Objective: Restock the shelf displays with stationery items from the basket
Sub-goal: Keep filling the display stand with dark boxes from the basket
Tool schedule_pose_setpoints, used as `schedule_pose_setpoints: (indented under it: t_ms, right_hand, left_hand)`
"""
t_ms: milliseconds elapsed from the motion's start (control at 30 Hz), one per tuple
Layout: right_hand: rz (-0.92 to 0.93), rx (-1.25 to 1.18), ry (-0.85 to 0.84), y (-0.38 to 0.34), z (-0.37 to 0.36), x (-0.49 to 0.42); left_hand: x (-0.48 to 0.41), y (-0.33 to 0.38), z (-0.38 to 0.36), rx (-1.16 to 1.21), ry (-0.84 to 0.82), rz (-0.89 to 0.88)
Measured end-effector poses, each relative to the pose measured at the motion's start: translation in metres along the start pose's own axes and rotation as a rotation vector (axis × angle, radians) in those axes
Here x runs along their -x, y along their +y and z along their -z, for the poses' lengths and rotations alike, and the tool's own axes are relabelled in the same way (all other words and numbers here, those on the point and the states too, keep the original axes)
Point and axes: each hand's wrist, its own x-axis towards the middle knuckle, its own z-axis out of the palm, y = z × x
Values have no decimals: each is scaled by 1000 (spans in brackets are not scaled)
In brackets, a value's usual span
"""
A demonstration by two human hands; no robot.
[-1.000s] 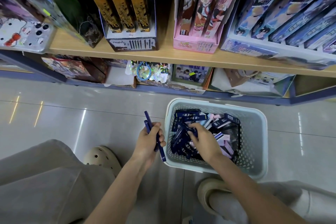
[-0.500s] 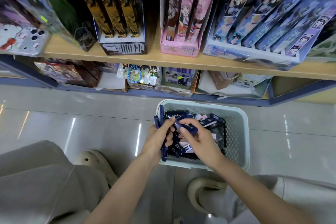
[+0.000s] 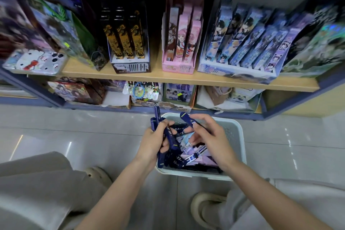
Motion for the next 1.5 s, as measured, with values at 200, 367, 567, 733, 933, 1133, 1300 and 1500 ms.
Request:
schedule_pose_setpoints:
  t_ms: [200,367,567,733,933,1133,1300,1500]
  right_hand:
    - [23,107,-113,-27,-13,11]
    - [98,304,-211,-62,-30,13]
    - [312,633,-164,-128,-52,1]
    - [416,605,-136,-191,-86,-6]
    - [636,516,-118,-266,-146,-26]
    - [904,612,11,-323,-201,-60]
    - [1054,888,161,-353,-231,-99]
    - [1021,1162,184,-360,-250,-135]
  left_hand:
    - [30,35,-5,-81,-108,-122]
    - [53,73,1,-133,-190,-245]
    - [74,138,30,-193,-232,-437]
    - [91,193,61,-228,-165,-576]
    - [95,239,100,-126,-26,-683]
    - [87,264,134,39,80,-716]
    - [82,268,147,108,140,-689]
    - [76,277,161,91,191,-710]
